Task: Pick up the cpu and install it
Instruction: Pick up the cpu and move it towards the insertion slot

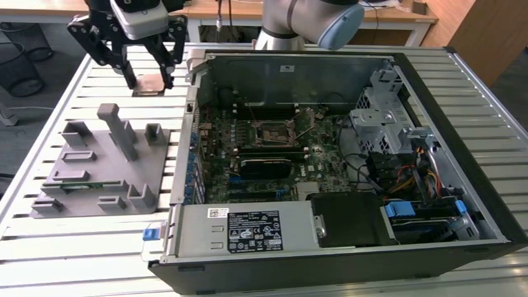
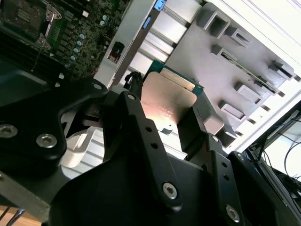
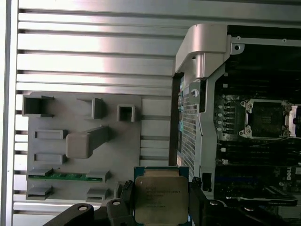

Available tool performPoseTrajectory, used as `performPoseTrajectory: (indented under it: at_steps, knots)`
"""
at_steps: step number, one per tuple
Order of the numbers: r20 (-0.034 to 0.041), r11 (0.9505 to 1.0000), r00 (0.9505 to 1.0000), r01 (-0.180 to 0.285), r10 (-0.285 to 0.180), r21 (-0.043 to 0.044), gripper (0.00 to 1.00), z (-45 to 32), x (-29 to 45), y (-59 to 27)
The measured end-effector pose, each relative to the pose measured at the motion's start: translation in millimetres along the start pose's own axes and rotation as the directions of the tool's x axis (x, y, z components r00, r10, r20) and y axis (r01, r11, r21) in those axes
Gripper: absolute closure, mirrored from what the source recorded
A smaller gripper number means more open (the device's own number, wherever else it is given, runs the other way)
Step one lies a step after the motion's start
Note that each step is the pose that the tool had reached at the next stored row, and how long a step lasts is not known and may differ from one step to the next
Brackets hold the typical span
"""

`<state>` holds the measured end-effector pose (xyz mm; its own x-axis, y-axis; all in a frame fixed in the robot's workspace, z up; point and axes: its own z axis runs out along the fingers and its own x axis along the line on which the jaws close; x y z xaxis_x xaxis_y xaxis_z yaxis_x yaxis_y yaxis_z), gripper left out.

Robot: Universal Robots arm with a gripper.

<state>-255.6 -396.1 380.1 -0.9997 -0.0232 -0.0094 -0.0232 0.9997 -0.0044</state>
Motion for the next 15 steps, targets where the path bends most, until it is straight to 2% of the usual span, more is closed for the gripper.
performPoseTrajectory:
  at_steps: [15]
  knots:
    - [-0.0001,1.0,1.0,0.0,0.0,0.0,0.46,1.9,-26.1,-0.6]
